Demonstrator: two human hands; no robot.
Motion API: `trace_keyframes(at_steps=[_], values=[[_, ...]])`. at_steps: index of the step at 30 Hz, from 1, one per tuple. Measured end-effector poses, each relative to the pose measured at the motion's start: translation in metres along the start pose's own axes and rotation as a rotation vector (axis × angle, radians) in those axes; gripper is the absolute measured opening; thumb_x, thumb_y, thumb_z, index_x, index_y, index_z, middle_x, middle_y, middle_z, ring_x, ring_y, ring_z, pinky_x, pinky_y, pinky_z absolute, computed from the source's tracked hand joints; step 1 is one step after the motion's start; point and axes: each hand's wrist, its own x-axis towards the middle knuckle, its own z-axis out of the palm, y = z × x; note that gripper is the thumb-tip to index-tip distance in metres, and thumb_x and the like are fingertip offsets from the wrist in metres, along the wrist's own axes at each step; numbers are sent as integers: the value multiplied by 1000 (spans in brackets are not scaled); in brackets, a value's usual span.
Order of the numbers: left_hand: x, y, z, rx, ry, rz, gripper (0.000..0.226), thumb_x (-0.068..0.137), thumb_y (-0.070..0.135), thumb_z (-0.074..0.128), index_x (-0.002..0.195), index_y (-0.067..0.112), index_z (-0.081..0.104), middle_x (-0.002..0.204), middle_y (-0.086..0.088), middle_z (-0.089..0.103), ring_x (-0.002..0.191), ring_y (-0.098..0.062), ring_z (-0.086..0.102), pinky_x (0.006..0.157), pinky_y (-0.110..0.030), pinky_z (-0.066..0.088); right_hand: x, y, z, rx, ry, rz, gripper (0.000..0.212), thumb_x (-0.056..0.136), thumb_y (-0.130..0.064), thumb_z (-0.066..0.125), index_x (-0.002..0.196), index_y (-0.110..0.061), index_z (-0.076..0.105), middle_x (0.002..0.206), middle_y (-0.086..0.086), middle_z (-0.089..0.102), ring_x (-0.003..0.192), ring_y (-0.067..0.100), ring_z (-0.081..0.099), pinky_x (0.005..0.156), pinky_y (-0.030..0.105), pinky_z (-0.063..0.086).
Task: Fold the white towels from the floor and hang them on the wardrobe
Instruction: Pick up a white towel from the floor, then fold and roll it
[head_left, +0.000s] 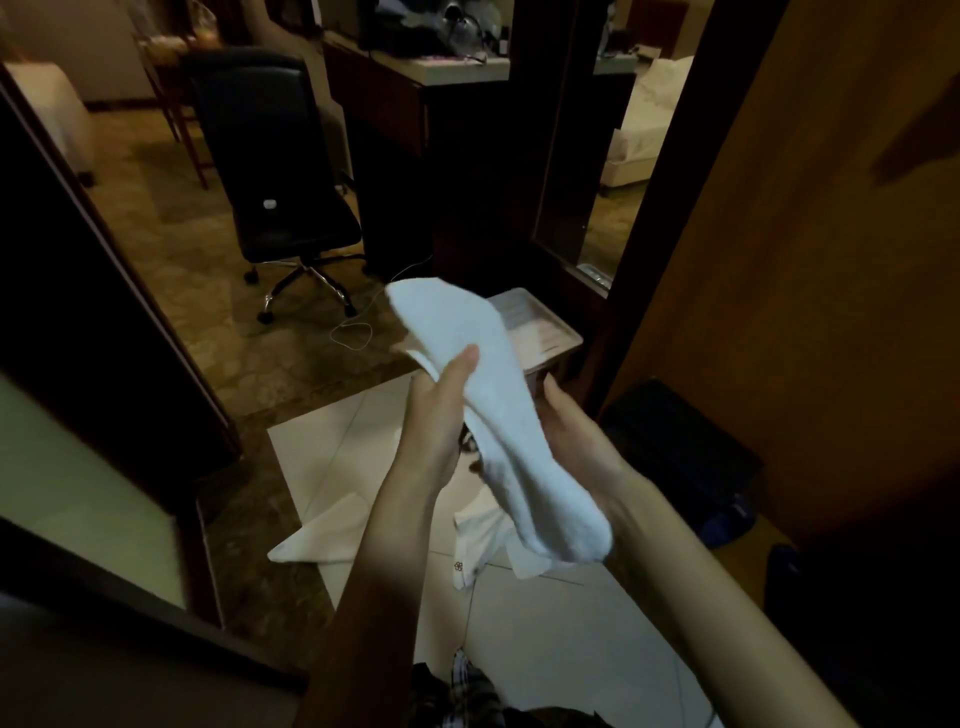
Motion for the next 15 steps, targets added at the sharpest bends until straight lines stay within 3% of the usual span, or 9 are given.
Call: trace_keyframes(at_steps=[3, 5, 10, 12, 13, 15], values=[[10, -5, -7, -144, 230, -30, 9, 96, 20, 52, 101, 17, 59, 93, -1, 68, 80, -13, 66, 66, -26, 53, -3, 13, -20, 24, -73, 104, 90, 71, -63, 70, 140, -9, 46, 142, 15, 49, 131, 35, 44, 114, 48, 27], [14, -8, -13, -268, 356, -69, 20, 97, 23, 52, 114, 13, 55, 95, -4, 66, 81, -16, 65, 62, -25, 53, -4, 19, -32, 79, -87, 157, 102, 59, -65, 78, 138, -6, 49, 140, 18, 49, 131, 35, 45, 114, 48, 26], [20, -9, -29, -402, 556, -28, 20, 98, 24, 50, 116, 16, 51, 92, -1, 63, 80, -15, 64, 69, -28, 53, -4, 46, -44, 393, -224, 117, 99, 65, -67, 72, 136, -3, 50, 145, 22, 42, 135, 39, 37, 111, 55, 29], [22, -10, -31, -425, 603, -31, 18, 98, 27, 50, 112, 16, 50, 90, 0, 63, 78, -13, 64, 68, -26, 53, -1, 57, -41, 438, -207, 46, 101, 60, -55, 84, 138, -3, 47, 146, 23, 39, 136, 40, 35, 112, 55, 26], [22, -11, -32, -436, 622, -36, 19, 98, 28, 50, 112, 15, 50, 90, 1, 63, 78, -13, 64, 66, -24, 52, 1, 62, -38, 414, -169, 11, 96, 58, -41, 89, 136, -3, 48, 144, 23, 42, 133, 40, 39, 109, 54, 32], [22, -13, -32, -450, 650, -40, 20, 99, 29, 49, 113, 15, 49, 90, 2, 62, 77, -11, 63, 61, -21, 51, 2, 72, -33, 291, -108, -28, 66, 69, -6, 79, 129, -2, 51, 133, 22, 55, 122, 36, 53, 97, 45, 48]])
